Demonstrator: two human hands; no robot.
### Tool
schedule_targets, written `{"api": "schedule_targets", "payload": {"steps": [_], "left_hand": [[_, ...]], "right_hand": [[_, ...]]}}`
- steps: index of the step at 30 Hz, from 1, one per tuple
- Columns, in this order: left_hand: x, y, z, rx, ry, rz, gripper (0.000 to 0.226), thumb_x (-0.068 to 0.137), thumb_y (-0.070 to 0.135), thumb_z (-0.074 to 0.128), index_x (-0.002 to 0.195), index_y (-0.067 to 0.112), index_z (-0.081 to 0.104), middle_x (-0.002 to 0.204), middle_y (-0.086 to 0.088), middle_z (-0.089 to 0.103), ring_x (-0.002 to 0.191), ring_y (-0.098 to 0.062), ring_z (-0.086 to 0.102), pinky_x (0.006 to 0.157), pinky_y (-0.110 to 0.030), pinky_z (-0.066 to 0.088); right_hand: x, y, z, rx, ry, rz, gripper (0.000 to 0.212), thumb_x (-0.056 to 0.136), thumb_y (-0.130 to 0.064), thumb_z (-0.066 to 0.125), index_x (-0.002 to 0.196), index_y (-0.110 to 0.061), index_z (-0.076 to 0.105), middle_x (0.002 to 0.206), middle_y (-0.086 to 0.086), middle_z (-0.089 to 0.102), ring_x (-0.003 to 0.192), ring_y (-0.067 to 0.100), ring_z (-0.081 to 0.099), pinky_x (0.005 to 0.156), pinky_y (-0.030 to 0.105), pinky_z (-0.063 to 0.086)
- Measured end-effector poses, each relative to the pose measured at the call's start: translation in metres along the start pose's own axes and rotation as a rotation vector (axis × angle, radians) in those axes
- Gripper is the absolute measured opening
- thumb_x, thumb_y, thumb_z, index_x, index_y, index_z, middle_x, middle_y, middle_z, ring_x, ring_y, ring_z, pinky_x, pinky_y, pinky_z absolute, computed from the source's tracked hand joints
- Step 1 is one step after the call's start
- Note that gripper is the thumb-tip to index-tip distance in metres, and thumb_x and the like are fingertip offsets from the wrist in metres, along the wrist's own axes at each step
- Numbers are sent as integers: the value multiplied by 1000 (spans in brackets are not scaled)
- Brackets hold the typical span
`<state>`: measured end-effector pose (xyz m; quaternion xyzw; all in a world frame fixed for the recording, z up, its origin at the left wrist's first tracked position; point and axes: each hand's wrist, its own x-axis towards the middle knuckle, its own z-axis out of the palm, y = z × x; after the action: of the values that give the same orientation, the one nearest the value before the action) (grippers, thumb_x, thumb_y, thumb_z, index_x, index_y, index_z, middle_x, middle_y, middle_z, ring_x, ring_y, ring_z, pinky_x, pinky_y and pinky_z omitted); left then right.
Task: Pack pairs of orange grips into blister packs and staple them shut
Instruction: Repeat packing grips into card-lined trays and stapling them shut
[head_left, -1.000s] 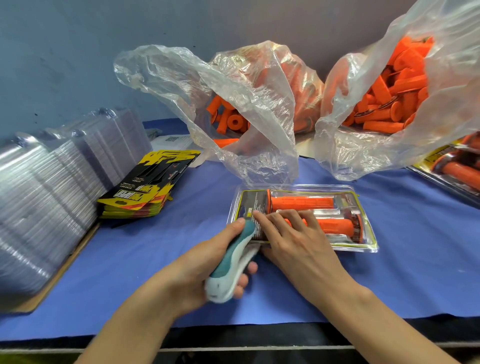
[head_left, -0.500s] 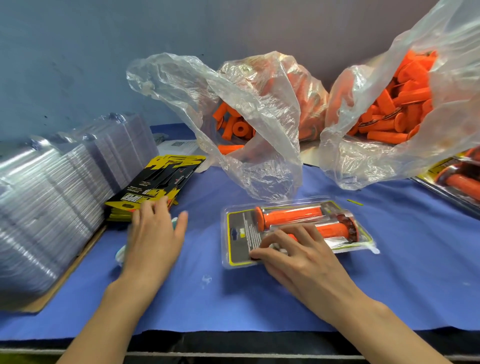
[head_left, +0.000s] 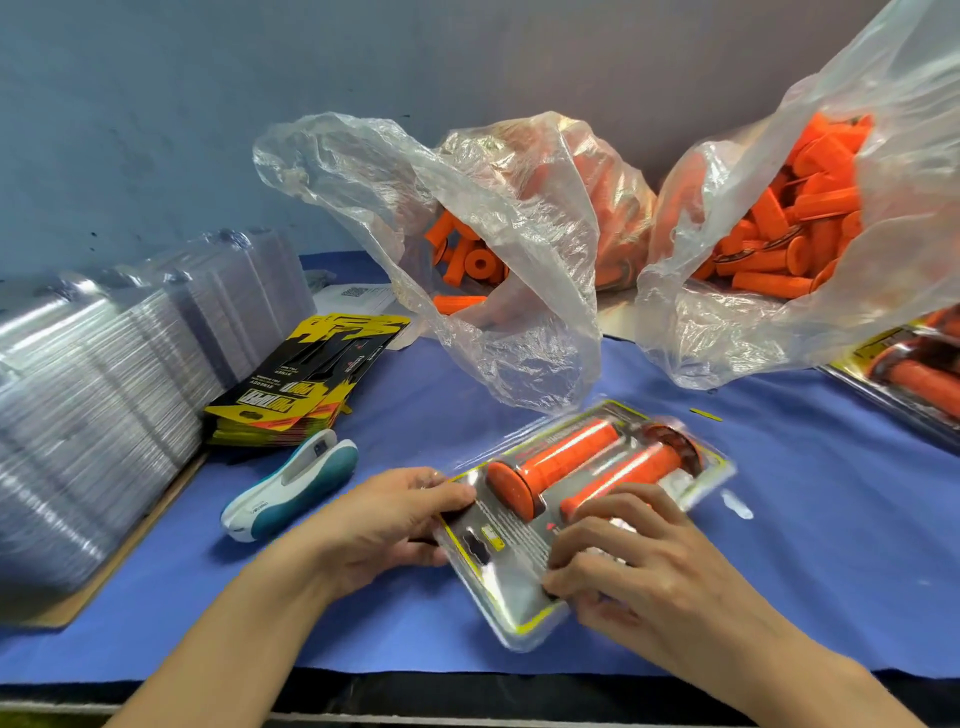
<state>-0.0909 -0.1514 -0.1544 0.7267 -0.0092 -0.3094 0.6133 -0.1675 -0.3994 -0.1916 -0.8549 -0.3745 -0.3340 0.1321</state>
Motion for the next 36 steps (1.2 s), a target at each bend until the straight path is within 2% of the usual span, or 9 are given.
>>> {"api": "schedule_targets", "payload": {"steps": [4,8,11,13,17,20,23,29,36], "left_hand": [[-13,-3,3,116,-162,-61,23,89,31,67,92,11,58,77,-8,62,54,-14,57,43,-20,45],[-24,-6,32,194,-219,-67,19,87,30,57,82,12,59,73,-9,68,49,-14,56,42,-19,43],[-23,-9,56,118,-155,-9,18,94,22,54,83,9,61,75,-12,71,50,-14,59,44,-19,45],[-21,-11,72,-1,-105,0,19,97,18,53,83,8,62,74,-14,71,53,-15,62,46,-19,47],[-16,-11,90,-147,-94,-26,27,92,22,61,103,-2,69,82,-14,70,62,-18,67,54,-22,52],[-13,-6,87,-88,-99,-34,21,92,22,60,96,3,68,80,-11,70,62,-17,65,53,-22,51],[-11,-2,85,8,-46,-19,15,89,19,59,83,6,64,66,-7,64,52,-15,57,47,-21,46],[-7,-3,93,51,102,33,24,88,16,53,69,6,65,53,-7,58,42,-14,47,43,-20,41],[-2,1,93,13,124,22,23,89,14,53,75,1,65,63,-11,64,45,-13,50,42,-20,43]], "right_hand": [[-17,23,-20,-129,-43,121,13,91,-20,62,87,-30,69,108,-18,67,100,13,61,89,31,42],[-25,38,-37,-233,-105,342,58,63,20,70,87,-32,75,114,-5,70,96,28,69,80,41,50],[-22,30,-44,-48,-34,426,43,80,6,70,104,-31,73,117,-10,67,101,23,66,84,40,49],[-14,13,-41,60,12,340,22,95,-26,61,114,-33,68,117,-19,63,104,10,61,89,31,43],[-10,-4,-25,-9,-107,107,35,91,-58,59,113,-33,69,108,-16,64,91,6,59,83,25,42],[-16,6,-24,-93,-107,37,16,90,-38,70,105,-32,67,99,-14,62,81,9,58,77,26,44],[-20,9,-22,-97,-126,28,30,87,-16,73,106,-33,57,92,-13,58,74,13,55,71,29,48],[-16,11,-26,-111,-140,9,25,84,-10,71,95,-31,62,81,-10,55,70,17,55,65,33,51],[-12,10,-34,-94,-102,16,26,94,-15,50,86,-30,68,77,-11,56,68,16,55,66,30,47]]}}
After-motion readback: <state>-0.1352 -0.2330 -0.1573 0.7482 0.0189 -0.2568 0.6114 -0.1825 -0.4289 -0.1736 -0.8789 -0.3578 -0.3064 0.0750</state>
